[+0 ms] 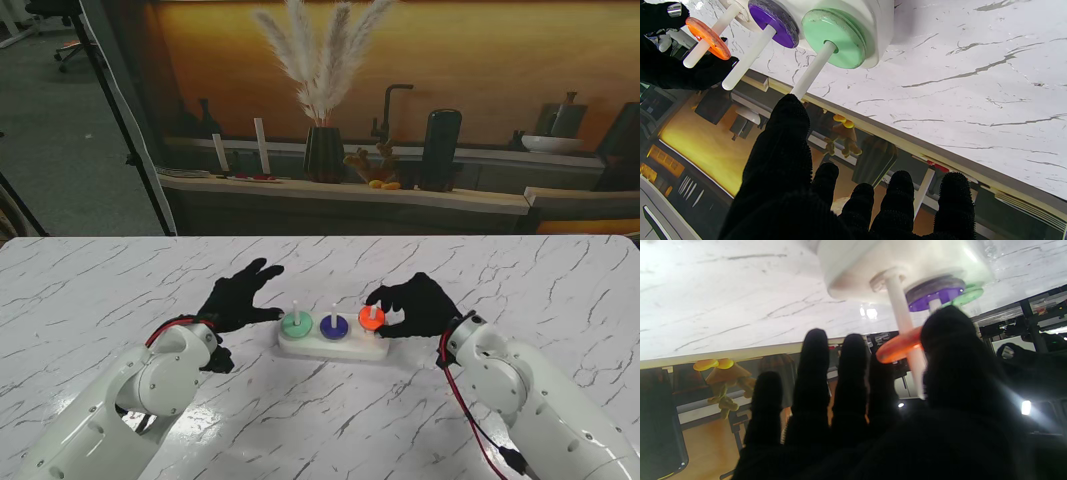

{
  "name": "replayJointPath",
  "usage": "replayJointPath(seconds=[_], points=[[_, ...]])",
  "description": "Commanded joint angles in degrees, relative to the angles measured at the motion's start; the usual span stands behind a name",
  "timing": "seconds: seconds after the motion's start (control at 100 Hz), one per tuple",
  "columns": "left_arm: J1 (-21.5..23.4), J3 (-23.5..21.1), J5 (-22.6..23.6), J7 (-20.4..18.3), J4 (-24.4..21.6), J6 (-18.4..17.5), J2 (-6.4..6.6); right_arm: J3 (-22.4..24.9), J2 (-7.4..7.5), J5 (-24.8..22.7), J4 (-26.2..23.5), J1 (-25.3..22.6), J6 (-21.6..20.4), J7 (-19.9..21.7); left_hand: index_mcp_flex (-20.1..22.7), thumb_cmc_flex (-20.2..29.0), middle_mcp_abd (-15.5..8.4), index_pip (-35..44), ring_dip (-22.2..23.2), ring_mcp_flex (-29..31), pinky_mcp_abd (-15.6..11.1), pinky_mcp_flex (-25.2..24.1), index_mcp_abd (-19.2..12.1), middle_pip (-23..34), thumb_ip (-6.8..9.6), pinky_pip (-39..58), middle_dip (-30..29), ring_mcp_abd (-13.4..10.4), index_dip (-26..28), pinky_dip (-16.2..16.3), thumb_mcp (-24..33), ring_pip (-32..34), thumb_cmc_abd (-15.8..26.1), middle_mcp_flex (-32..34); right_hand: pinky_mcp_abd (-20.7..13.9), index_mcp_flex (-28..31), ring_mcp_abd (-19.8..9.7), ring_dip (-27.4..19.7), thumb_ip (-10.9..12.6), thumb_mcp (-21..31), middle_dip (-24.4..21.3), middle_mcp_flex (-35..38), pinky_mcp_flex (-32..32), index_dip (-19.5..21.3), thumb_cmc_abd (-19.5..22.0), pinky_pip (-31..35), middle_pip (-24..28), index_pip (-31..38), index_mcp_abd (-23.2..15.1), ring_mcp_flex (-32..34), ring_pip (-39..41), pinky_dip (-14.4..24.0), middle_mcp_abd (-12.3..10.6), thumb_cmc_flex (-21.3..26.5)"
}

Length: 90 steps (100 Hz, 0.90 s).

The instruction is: Move the three rings of the Hanoi Tower from the left rod to the right rod

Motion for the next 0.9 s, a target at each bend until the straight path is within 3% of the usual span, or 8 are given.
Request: replayJointPath(seconds=[0.0, 0.31, 0.89], points=[[0.26, 0.2, -0.32, -0.73, 0.18, -0.86, -0.34, -0.13, -0.32, -0.07, -0.5, -0.37, -0.46, -0.04, 0.65, 0.24, -0.18, -0.01, -0.53, -2.0, 0.04, -0.76, -0.29, -0.43, -0.26, -2.19, -0.72, -1.64, 0.23, -0.4, -1.99, -1.32, 1.41, 0.13, 16.58, 3.44, -1.52, 0.58, 0.4, 3.23, 0.86, 1.51, -0.38, -0.29, 5.0, 1.22, 1.18, 4.52, -3.84, 1.5, 1.09, -0.31, -1.67, 2.6], [0.37, 0.05, -0.25, -0.75, 0.16, -0.65, -0.33, 1.7, -0.68, 2.55, -3.32, -1.23, -1.21, 1.23, 0.64, 0.28, -0.21, -0.02, -0.53, -2.03, 0.07, -0.73, -0.25, -0.41, -0.26, -2.52, -0.73, -1.7, 0.21, -0.29, -2.02, -1.34, 1.46, 0.22, 16.46, 3.56, -1.6, 0.66, 0.43, 3.53, 0.89, 1.71, -0.37, -0.52, 5.01, 1.19, 1.09, 4.44, -3.69, 1.69, 1.09, -0.31, -1.6, 2.32], [0.41, -0.02, -0.29, -0.62, 0.23, -0.65, -0.36, 3.38, -0.74, 2.57, -5.53, -0.84, -2.21, 1.65, 0.67, 0.37, -0.19, -0.01, -0.54, -1.97, 0.06, -0.68, -0.24, -0.41, -0.25, -2.71, -0.72, -1.69, 0.2, -0.04, -2.05, -1.34, 1.4, 0.28, 16.56, 4.01, -1.69, 0.76, 0.47, 3.9, 0.9, 2.11, -0.13, -0.36, 4.79, 1.26, 0.89, 4.13, -3.81, 2.19, 0.99, -0.25, -1.69, 1.57]])
